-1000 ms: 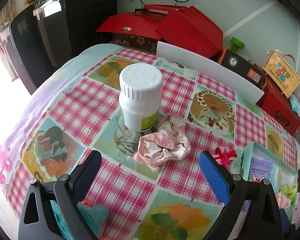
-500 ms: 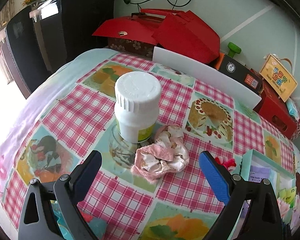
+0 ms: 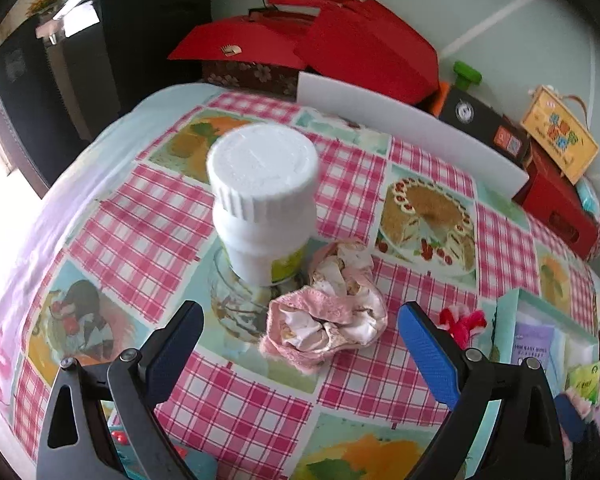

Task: Organize soft objects
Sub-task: 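Lower right tool toward red plush toy while left tool approaches pink satin cloth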

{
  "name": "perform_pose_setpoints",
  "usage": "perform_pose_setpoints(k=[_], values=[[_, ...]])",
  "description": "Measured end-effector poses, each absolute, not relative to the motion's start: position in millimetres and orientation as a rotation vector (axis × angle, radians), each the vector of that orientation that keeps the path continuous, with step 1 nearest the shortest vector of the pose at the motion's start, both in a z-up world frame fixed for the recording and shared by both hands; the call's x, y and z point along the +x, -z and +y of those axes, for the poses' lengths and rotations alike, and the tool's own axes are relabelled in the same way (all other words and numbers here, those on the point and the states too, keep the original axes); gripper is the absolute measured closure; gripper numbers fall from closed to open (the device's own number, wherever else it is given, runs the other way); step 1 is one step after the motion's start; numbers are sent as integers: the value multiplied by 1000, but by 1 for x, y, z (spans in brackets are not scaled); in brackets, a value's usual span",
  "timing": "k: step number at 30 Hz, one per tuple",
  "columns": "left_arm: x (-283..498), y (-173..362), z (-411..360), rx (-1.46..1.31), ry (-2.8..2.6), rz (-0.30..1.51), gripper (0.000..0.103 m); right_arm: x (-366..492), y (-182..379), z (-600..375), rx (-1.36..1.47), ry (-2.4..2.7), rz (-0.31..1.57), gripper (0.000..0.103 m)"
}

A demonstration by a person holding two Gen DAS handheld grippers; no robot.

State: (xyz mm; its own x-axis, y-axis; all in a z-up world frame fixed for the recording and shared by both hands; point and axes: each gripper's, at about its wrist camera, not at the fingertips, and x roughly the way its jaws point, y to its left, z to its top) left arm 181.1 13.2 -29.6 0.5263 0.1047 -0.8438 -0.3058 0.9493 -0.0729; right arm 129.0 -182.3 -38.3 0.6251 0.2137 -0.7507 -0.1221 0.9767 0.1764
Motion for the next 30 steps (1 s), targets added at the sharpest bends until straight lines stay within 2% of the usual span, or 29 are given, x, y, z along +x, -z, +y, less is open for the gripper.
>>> perform_pose_setpoints(k=[12, 19, 23, 27, 30], values=[[189, 46, 20, -277, -253, 1043, 5, 161, 34, -154, -4, -254, 877, 0], [194, 52, 22, -301, -246, 1056, 6, 174, 47, -137, -61, -286, 912, 4], [195, 54, 24, -318, -240, 1059, 10, 179, 51, -132, -84, -301, 930, 12], [196, 56, 26, -328, -239, 1064, 11, 185, 54, -128, -100, -304, 944, 13], [195, 57, 27, -336, -235, 1071, 19, 189, 55, -127, -107, -302, 947, 13]])
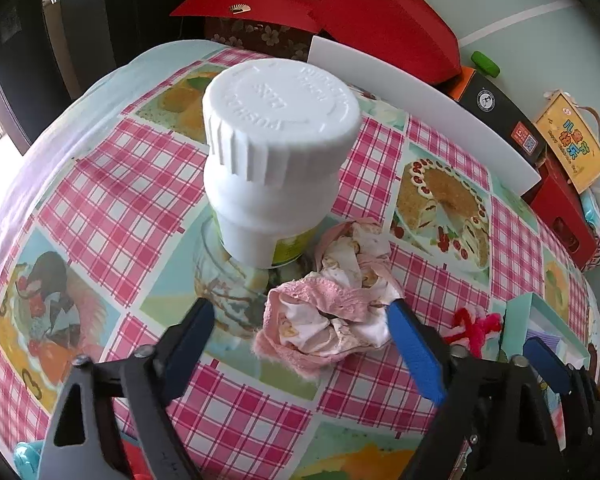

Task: Organize soft objects
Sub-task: 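Lower right tool toward red plush toy while left tool approaches pink satin cloth, then grasp red plush toy with right tool while left tool grasps pink satin cloth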

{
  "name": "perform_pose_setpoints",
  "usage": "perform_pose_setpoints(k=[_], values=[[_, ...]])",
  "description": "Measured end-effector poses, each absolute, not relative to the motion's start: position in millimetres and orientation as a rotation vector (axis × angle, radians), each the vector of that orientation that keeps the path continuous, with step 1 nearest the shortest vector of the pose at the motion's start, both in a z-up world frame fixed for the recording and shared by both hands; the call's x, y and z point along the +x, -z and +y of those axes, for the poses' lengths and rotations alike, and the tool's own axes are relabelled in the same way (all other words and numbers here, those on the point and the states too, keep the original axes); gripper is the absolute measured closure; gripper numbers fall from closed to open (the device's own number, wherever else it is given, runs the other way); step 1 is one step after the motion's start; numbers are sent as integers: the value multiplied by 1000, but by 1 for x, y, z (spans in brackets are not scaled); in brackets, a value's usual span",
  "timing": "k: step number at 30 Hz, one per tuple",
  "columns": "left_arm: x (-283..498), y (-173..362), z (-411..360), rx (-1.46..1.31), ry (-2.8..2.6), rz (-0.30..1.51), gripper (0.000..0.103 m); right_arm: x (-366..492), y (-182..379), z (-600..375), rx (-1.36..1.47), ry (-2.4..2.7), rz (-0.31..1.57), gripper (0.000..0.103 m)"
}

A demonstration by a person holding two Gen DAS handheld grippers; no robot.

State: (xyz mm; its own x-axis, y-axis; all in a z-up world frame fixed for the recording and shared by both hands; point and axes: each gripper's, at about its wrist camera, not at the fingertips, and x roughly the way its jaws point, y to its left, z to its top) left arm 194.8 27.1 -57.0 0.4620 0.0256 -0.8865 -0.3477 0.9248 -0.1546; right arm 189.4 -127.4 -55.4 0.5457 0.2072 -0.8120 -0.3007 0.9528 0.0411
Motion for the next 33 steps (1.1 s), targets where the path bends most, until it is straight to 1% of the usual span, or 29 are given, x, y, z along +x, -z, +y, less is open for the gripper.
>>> perform_pose_setpoints(k=[12, 13, 14, 16, 18, 19, 20, 21, 23, 25, 30, 33], values=[[193, 60, 36, -366, -230, 1082, 19, 200, 64, -119, -109, -330, 978, 13], [193, 61, 36, -367, -228, 1085, 22, 201, 65, -119, -106, -332, 980, 14], [194, 62, 36, -368, -223, 1090, 31, 202, 67, -119, -103, -333, 983, 14], [196, 66, 33, -370, -211, 1100, 37, 203, 69, -118, -104, -330, 986, 16], [197, 66, 31, -353, -211, 1100, 41, 204, 70, -116, -113, -327, 982, 22], [197, 66, 30, -353, -204, 1099, 46, 205, 70, -116, -111, -327, 982, 24], [197, 66, 29, -355, -197, 1100, 50, 206, 71, -117, -104, -331, 987, 29], [197, 67, 28, -351, -194, 1100, 51, 207, 73, -118, -89, -333, 999, 35], [197, 67, 26, -344, -193, 1101, 56, 208, 76, -120, -79, -323, 1006, 41], [197, 67, 24, -344, -193, 1100, 57, 208, 76, -121, -83, -315, 997, 43], [199, 68, 18, -335, -188, 1101, 63, 207, 75, -122, -82, -310, 993, 46], [200, 69, 18, -338, -175, 1104, 71, 207, 75, -121, -96, -299, 992, 50]])
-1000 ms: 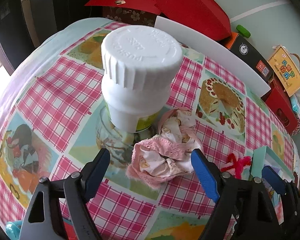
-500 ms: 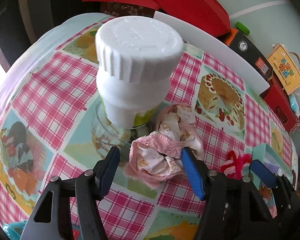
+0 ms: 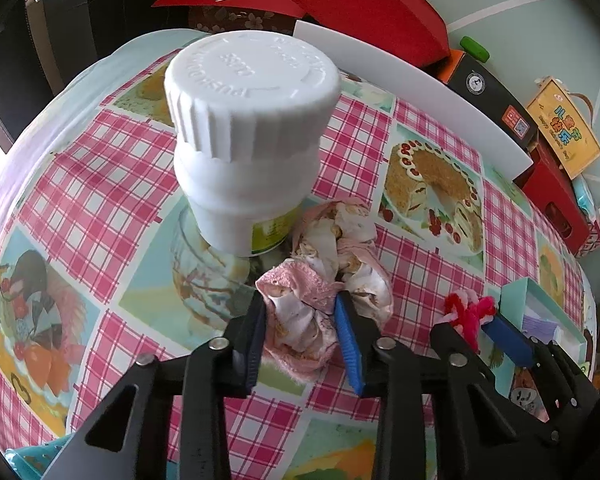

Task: Organize soft objects
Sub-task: 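Grasp red plush toy with right tool while left tool grasps pink satin cloth, then lift red plush toy with right tool while left tool lifts pink satin cloth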

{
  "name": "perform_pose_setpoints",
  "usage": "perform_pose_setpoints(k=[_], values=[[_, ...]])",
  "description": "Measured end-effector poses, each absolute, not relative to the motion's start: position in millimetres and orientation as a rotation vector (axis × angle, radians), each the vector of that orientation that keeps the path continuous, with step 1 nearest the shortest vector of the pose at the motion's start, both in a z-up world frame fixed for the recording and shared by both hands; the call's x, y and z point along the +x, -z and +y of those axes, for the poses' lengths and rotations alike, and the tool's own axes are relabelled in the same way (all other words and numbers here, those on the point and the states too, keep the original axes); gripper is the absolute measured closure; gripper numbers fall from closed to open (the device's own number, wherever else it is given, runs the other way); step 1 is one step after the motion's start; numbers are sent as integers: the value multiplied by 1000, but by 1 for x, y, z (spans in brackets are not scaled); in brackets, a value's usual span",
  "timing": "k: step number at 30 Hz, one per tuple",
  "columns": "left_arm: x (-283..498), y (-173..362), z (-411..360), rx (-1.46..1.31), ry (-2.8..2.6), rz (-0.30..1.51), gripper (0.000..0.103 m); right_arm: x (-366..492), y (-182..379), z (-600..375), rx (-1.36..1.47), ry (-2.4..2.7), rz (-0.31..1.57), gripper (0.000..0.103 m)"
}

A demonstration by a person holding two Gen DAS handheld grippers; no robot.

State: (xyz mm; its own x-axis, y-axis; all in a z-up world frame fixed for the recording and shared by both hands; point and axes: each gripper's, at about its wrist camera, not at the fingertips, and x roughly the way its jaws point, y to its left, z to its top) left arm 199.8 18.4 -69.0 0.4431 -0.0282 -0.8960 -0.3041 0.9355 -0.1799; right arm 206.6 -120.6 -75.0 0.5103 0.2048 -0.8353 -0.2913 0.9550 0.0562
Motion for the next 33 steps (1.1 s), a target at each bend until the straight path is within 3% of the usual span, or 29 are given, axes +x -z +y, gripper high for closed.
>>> perform_pose_setpoints(k=[7, 33], values=[[201, 70, 20, -346, -161, 1106, 83, 206, 76, -119, -86, -314, 993, 51], [191, 49, 24, -346, -117, 1056, 92, 187, 65, -126, 11, -321, 973, 51]])
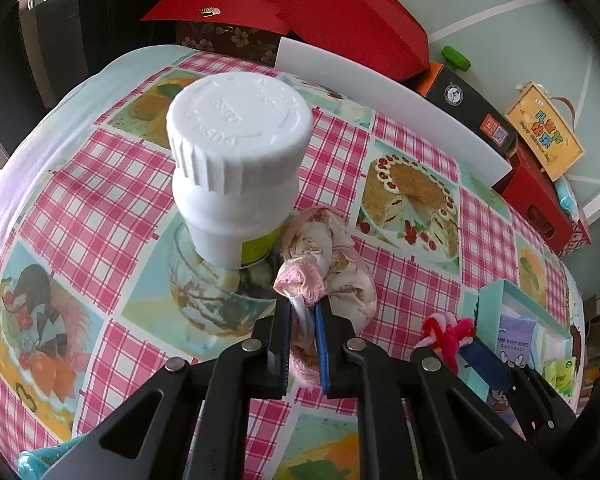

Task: Organize soft objects
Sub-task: 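Lift red plush toy with right tool while left tool lifts pink satin cloth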

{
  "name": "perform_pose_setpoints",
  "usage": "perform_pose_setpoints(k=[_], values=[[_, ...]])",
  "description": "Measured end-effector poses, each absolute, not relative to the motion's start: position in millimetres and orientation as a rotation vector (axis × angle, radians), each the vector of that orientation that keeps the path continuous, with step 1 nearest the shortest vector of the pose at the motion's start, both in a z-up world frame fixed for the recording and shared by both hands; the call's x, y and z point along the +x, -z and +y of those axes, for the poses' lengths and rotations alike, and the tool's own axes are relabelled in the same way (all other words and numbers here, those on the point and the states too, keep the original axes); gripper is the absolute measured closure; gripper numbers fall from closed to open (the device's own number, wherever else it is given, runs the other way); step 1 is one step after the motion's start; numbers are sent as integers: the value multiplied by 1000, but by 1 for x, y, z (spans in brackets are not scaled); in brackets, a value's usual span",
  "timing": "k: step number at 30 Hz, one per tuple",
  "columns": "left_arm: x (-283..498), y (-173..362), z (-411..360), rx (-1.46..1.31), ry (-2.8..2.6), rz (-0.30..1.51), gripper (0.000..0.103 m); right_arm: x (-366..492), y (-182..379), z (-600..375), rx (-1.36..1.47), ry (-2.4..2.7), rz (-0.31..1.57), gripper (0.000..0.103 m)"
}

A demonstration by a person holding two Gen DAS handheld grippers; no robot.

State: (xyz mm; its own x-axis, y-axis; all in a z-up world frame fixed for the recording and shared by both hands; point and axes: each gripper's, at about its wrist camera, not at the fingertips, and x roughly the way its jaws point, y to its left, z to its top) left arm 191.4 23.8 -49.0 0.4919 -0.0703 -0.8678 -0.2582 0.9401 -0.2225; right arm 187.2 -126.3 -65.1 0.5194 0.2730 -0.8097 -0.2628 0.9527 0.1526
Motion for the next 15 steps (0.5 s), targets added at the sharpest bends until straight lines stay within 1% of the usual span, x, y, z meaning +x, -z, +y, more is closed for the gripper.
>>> perform_pose_setpoints(k=[15], values=[[174, 4, 24, -354, -83, 938, 92, 158, 21, -138, 45, -308, 843, 51]])
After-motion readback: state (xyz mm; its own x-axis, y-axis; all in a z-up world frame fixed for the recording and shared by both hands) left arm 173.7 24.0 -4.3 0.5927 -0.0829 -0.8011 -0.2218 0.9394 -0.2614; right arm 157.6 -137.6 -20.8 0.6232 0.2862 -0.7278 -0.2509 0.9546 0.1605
